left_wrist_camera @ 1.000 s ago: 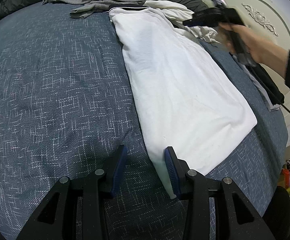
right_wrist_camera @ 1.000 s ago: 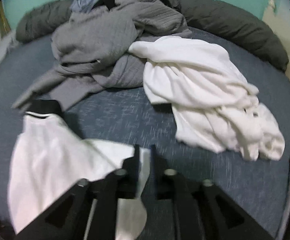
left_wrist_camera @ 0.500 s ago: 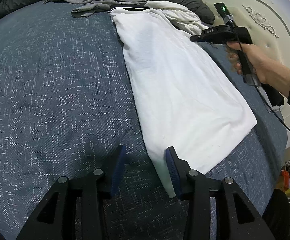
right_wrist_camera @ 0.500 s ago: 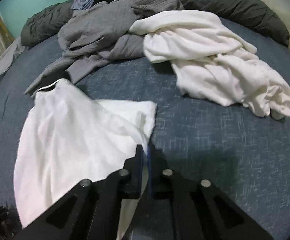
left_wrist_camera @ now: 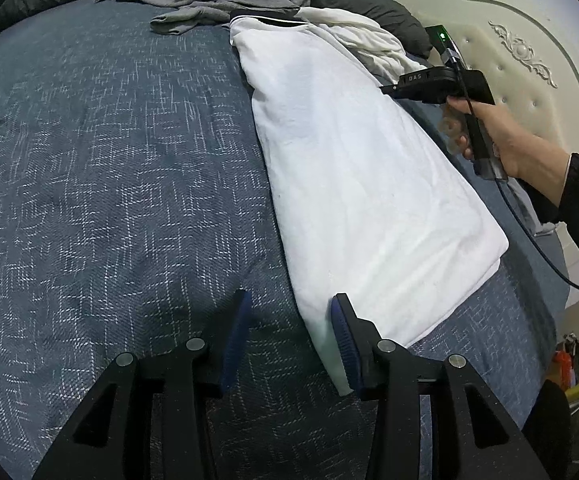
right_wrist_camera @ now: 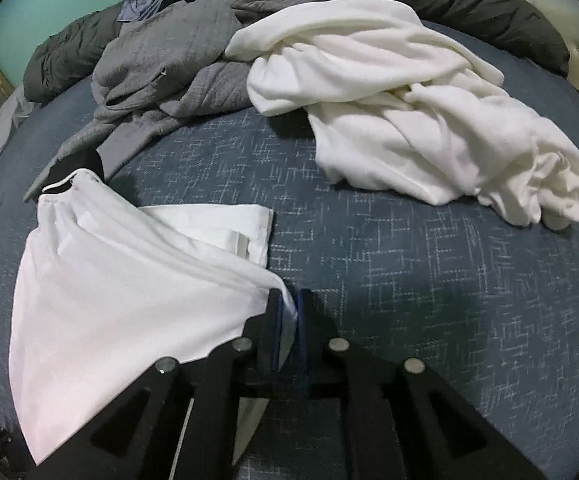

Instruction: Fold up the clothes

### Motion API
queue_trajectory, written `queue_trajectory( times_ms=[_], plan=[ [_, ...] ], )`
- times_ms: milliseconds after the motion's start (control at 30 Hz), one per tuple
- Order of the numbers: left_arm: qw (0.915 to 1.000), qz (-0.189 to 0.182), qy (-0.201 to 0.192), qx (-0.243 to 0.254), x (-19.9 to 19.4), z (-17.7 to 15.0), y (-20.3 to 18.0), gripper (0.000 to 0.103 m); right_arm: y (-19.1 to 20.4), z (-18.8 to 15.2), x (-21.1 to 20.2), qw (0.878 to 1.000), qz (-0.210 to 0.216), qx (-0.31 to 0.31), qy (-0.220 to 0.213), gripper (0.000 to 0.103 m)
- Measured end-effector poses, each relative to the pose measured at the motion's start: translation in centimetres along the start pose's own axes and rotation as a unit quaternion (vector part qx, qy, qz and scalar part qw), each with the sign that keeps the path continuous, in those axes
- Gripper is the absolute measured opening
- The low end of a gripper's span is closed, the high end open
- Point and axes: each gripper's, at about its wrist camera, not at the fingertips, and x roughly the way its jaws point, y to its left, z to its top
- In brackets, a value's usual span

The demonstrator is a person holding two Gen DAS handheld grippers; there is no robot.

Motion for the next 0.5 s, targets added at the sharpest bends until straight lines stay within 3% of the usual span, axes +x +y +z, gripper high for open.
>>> queue_trajectory(
  times_ms=[200,400,500],
  plan=[
    [0.9999,-0.002,-0.005,-0.01,-0.7,-2.2,1.1,0.046,-1.5,-0.6,-2.5,1.0,0.019,0.013,-0.019,0.032],
    [0.9997,0.006,-0.011,-0.02,-0.8,-2.4,2.0,0.046,-2.0,-4.7,-7.5,0.996,0.074,0.042,-0.033,0.032],
    [0.9996,0.01,-0.013,-0.025,-1.0,-2.6,1.9,0.046,-1.1,-7.7,-8.8,0.994,0.104,0.044,-0.014,0.032]
  ],
)
